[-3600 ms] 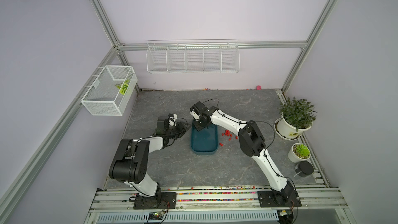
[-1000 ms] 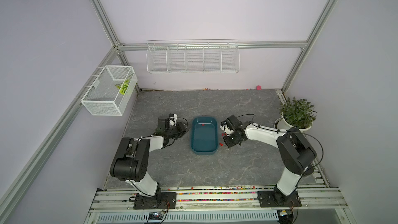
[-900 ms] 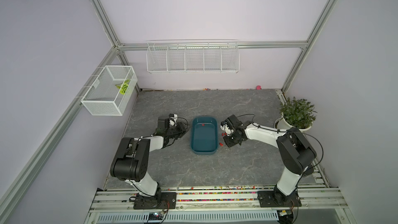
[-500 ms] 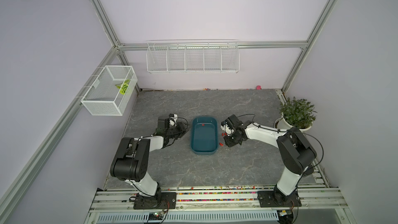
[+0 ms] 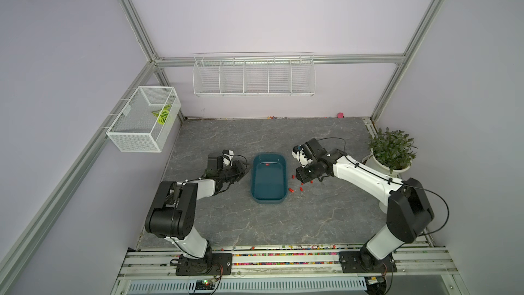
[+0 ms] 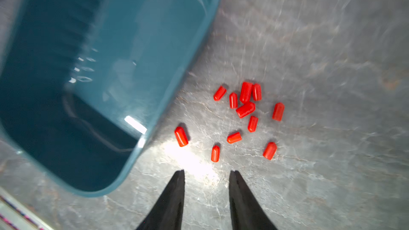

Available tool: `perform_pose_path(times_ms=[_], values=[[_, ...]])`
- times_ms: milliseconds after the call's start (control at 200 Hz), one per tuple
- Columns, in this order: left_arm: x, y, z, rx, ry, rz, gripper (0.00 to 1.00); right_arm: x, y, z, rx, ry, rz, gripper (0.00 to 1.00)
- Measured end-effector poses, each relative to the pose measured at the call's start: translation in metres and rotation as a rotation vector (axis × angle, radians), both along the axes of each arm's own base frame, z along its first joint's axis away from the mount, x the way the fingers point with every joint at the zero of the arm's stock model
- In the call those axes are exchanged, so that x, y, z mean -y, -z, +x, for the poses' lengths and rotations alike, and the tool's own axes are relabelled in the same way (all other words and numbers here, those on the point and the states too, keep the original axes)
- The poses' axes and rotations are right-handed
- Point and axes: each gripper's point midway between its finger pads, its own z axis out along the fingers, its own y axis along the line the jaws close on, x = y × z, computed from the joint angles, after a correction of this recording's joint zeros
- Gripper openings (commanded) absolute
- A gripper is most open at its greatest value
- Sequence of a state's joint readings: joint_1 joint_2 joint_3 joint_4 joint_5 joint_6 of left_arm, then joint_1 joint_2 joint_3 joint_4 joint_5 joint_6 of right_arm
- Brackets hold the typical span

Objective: Take the screw protection sleeves out of the storage box
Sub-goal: Place the screw protection sleeve at the center of the board, then pick up the screw protection sleeve from the storage box.

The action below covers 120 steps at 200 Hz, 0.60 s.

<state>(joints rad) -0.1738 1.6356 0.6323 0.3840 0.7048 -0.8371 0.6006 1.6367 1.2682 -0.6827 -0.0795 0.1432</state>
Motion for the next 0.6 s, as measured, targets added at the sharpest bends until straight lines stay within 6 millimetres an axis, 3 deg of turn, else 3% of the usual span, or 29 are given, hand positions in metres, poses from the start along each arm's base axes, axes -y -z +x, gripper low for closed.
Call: perform_pose_path(times_ms=[155, 275, 600], values=[[0.0, 0.0, 0.0, 0.0, 0.0, 0.0, 0.46, -0.014, -0.039, 0.012, 0.048, -0.033, 0.055, 0.38], [0.0, 0.0, 0.0, 0.0, 0.0, 0.0, 0.46, -0.027, -0.055, 0.022, 0.068, -0.057, 0.082, 0.38], [0.0, 0.0, 0.0, 0.001, 0.0, 0.0, 0.46, -0.076, -0.032, 0.047, 0.024, -0.165, 0.046, 0.38]])
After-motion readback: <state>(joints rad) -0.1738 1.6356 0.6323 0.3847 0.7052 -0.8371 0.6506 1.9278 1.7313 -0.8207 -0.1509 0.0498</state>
